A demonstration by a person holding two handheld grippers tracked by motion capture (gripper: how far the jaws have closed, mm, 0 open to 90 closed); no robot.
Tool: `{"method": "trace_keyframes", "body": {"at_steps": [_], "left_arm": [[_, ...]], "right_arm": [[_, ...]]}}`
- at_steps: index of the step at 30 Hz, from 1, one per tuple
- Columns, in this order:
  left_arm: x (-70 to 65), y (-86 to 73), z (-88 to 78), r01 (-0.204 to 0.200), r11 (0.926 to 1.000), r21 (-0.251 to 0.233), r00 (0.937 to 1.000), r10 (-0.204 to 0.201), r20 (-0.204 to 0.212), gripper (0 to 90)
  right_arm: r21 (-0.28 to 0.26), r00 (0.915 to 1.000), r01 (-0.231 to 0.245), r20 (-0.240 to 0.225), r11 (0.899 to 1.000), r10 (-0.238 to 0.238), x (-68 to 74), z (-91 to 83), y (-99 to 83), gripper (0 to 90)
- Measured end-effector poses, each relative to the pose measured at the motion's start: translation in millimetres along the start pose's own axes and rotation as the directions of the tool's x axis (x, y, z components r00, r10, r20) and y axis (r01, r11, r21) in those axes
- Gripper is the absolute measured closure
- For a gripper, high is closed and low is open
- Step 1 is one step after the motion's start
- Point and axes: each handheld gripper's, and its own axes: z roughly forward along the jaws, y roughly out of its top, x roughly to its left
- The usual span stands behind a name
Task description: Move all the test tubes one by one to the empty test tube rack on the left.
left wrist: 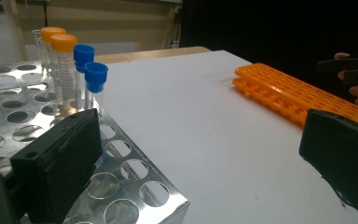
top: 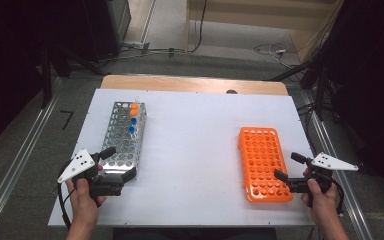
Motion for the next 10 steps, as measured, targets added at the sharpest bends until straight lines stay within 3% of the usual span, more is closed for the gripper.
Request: {"method": "trace_keyframes", "body": {"at_steps": [10], "left_arm": [[1.9,0.1,0.8,-0.007,0.9999,0.011,0.9999,0.007,-0.009,0.0]], "right_arm": [[0.016,0.9999,0.006,-0.009,1.000,-0.006,1.5,1.5,-0.7,0.0]]}}
